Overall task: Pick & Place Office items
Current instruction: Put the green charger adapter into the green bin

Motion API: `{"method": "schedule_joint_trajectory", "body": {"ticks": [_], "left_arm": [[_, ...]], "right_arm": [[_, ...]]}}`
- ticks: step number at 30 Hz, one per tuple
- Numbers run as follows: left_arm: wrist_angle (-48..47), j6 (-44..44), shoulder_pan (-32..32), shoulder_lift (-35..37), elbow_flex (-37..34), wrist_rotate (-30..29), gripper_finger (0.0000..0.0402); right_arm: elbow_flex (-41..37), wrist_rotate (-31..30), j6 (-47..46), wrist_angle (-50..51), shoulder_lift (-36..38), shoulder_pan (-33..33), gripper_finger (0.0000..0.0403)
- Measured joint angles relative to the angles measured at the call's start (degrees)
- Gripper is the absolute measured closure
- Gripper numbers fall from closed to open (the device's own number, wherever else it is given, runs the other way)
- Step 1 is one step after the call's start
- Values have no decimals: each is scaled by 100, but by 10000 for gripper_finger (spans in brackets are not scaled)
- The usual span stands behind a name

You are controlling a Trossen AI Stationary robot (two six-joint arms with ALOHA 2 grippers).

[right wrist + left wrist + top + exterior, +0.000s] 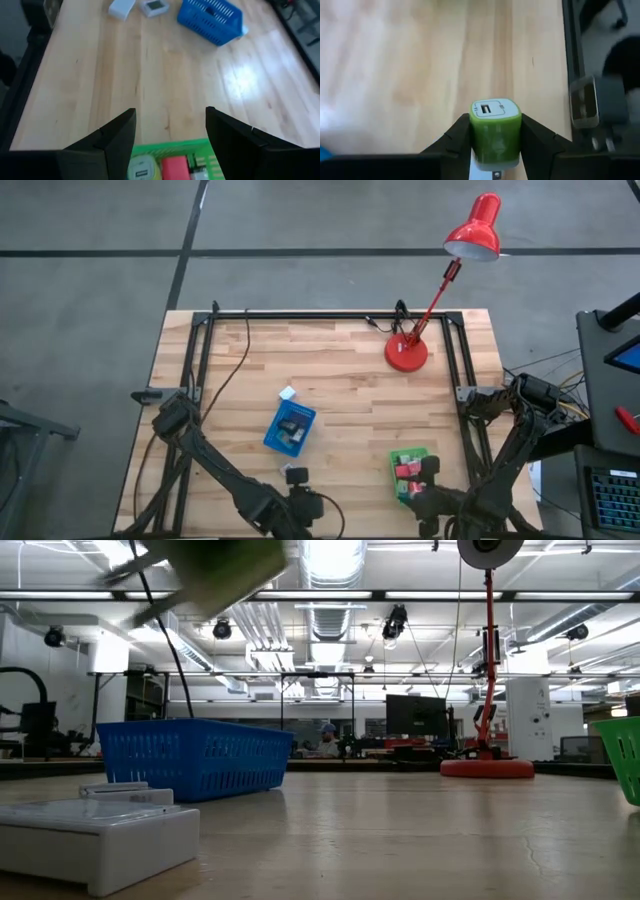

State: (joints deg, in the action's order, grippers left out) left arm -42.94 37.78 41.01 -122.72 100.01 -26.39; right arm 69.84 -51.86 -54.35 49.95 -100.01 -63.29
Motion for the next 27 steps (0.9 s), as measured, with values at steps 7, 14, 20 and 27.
{"method": "schedule_joint_trajectory", "body": {"ticks": [7,14,20,27], "left_arm": [[1164,-1569,-215,31,4,-697,280],[2809,-2872,-558,83,-432,-789,280],[4339,-3714,-1025,96,-1012,-109,280],[5881,-4277,-1643,96,-1606,911,280]], "right_arm": [[-307,-762,-59,-417,0,-63,170],[-952,-1835,-97,-1117,0,-198,170],[-1257,-2178,-316,-1140,22,-223,170],[-1195,-2831,-222,-1013,29,-302,170]]}}
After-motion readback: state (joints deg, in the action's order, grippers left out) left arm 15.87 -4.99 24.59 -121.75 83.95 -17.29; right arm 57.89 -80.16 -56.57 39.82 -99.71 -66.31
